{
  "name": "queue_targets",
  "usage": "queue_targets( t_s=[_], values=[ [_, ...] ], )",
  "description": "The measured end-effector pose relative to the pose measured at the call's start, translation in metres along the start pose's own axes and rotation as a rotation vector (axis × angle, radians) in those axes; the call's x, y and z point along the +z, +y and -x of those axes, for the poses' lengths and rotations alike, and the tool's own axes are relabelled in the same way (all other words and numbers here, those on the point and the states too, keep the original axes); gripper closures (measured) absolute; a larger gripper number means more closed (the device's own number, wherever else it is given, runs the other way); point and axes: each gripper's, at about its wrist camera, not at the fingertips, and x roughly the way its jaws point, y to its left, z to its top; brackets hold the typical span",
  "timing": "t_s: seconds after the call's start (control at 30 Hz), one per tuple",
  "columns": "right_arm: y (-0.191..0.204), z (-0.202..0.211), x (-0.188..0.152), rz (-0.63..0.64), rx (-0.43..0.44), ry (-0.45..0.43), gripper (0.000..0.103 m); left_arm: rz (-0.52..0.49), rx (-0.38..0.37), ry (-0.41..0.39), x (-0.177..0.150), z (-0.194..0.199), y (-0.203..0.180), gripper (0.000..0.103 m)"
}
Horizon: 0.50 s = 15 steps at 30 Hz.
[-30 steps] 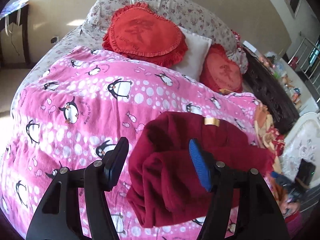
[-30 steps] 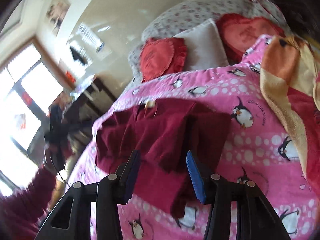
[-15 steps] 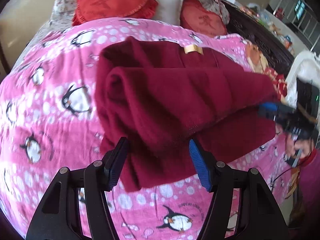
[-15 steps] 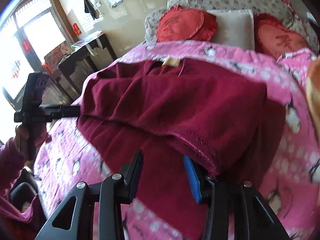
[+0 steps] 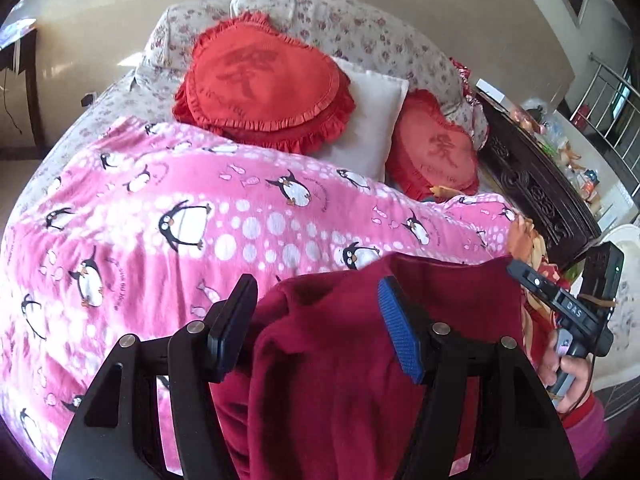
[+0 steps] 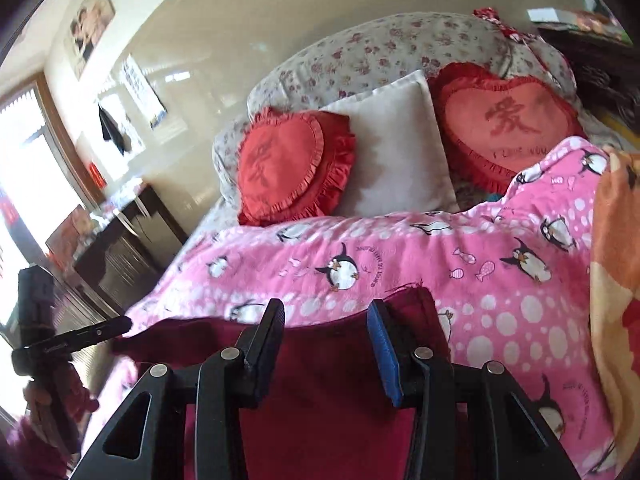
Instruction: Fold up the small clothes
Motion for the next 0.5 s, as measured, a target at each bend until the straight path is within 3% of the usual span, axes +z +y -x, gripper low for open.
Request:
queue_targets(
  t_s=[0.13,0.23,0.3,0.4,0.5],
  values=[
    [0.011,0.026,-0.02,0.083,0.015,0.008,0.06,-0.097,0.043,0.005,-0.016,0.004,-0.007,0.04],
    [0.019,0.019,-0.034,0.169,-0.03,0.077,0.06,-0.156,0.135,0.029,-0.023,-0.016,-0.014,0.04],
    [0.024,0.009,-0.038,0.217,-0.124,0.073,0.06,-0.117,0.152,0.045,-0.022,-0.034,-0.009,0.04],
    [0.01,-0.007,-0.027,0.127,-0.146,0.049,0.06,-0.025,0.19,0.055,-0.02,-0.055,0.008,0.04],
    [-0.003,-0.03,-0.016,0.097,-0.221,0.046,0.06,0.09,0.165,0.106,-0.017,-0.078,0.032,0.038]
  ],
)
